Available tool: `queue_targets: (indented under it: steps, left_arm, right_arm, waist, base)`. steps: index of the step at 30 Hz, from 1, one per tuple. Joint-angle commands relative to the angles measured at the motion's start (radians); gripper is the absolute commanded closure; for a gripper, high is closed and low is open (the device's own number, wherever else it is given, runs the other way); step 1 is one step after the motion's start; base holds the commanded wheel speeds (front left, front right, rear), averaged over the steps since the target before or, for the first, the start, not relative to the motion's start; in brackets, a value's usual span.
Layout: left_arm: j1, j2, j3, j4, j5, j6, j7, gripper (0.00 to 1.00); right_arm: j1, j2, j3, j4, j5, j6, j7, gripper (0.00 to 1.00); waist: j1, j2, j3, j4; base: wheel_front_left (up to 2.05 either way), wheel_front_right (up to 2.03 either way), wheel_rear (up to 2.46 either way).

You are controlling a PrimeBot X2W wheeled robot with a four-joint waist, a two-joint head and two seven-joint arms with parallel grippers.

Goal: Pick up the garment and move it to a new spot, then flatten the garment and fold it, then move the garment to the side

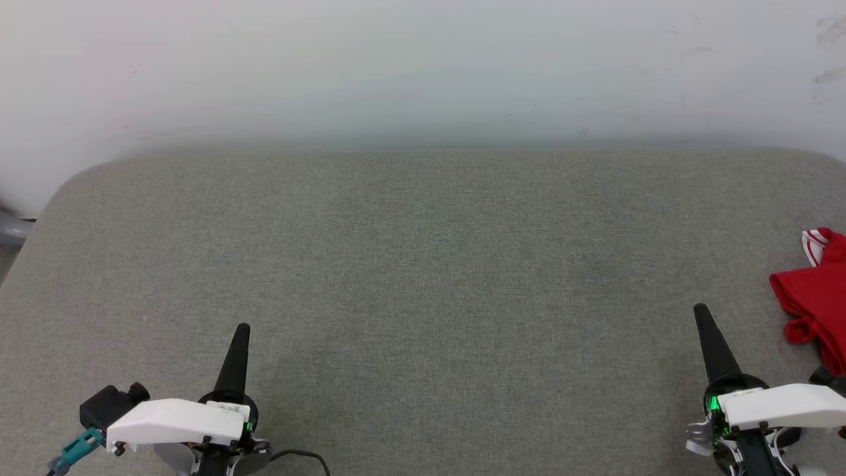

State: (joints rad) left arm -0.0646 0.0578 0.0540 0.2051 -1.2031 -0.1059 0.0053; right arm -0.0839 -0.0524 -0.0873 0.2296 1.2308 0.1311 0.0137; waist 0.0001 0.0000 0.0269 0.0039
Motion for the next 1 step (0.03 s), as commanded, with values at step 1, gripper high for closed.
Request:
queue_targets:
  steps: [1]
  left_arm:
    - [-0.018, 0.004, 0.006, -0.002, -0.021, -0.006, 0.005, 1.00]
  right_arm:
    - [-0.026, 0.002, -0.004, -0.004, 0.023, 0.000, 0.005, 1.00]
  waist:
    - [0.0000, 0.0000, -0.001, 0.000]
  base:
    - [0.00, 0.00, 0.00]
